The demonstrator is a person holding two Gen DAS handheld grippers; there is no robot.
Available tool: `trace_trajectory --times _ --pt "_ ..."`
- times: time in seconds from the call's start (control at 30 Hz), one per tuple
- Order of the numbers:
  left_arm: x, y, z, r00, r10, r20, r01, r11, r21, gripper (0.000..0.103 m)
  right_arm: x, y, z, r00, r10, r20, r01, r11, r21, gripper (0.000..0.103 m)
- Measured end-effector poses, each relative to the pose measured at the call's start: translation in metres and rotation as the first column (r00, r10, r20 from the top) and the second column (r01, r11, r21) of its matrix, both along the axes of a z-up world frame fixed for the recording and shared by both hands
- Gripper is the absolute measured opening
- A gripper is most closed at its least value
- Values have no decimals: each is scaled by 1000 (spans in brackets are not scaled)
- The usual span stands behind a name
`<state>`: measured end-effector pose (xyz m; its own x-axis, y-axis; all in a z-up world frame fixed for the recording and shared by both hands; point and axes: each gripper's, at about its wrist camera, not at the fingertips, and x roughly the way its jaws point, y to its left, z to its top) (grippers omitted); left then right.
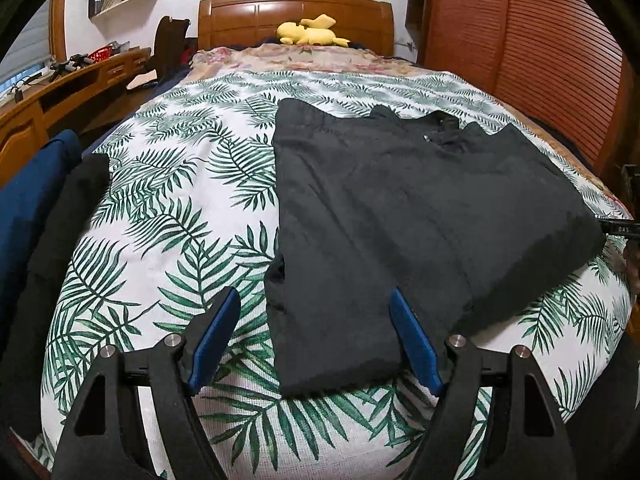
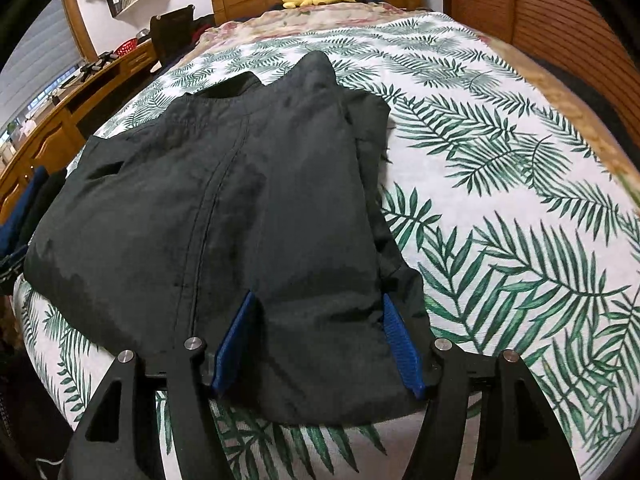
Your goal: Fold large clothes
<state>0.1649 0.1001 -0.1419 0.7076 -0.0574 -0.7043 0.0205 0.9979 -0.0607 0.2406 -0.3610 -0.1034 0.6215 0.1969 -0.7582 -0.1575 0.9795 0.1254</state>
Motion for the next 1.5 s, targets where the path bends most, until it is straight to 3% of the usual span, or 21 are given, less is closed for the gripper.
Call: trace_trajectory --times 0.1,0.17,0.23,0.3,0.33,0.4,0.6,1.03,1.23,1.37,1.43,1.5 --pt "2 0 -5 1000 -16 -26 16 1000 -20 62 1 1 -2 1000 11 2 -11 1000 -6 62" --pt "3 -1 -9 999 -27 -45 26 999 -41 55 -1 3 -2 999 48 2 -48 998 26 46" --pt "2 -3 -13 998 -34 -61 31 998 -47 44 -2 7 -2 995 98 7 -98 994 57 16" --pt "1 -4 -13 997 -42 -71 39 998 -46 36 -5 13 0 993 113 30 -113 994 4 12" --pt "1 -4 -14 996 -43 -76 40 998 -43 23 -7 16 0 992 118 42 -118 993 -16 9" --pt "0 -2 -12 996 -51 -78 47 998 -49 15 -11 16 3 991 114 66 -113 993 -27 6" --pt "-21 -12 8 997 -68 -41 68 998 -15 9 -38 6 21 984 114 138 -111 993 -28 4" --pt "-100 -23 34 993 -114 -17 114 993 -11 7 -124 -14 32 976 163 145 -159 987 -35 4" --pt "-96 -25 36 994 -109 -24 109 994 23 8 -120 -16 40 972 167 164 -156 984 -81 8" --pt "-89 -18 45 998 -65 4 65 997 47 31 -110 -15 53 973 131 188 -116 989 -89 27" --pt "-83 -13 49 998 -61 22 60 997 47 52 -103 -13 61 969 122 217 -101 990 -102 45" --pt "-71 -7 55 998 -62 29 61 997 46 64 -86 -11 69 966 119 229 -96 989 -109 47"
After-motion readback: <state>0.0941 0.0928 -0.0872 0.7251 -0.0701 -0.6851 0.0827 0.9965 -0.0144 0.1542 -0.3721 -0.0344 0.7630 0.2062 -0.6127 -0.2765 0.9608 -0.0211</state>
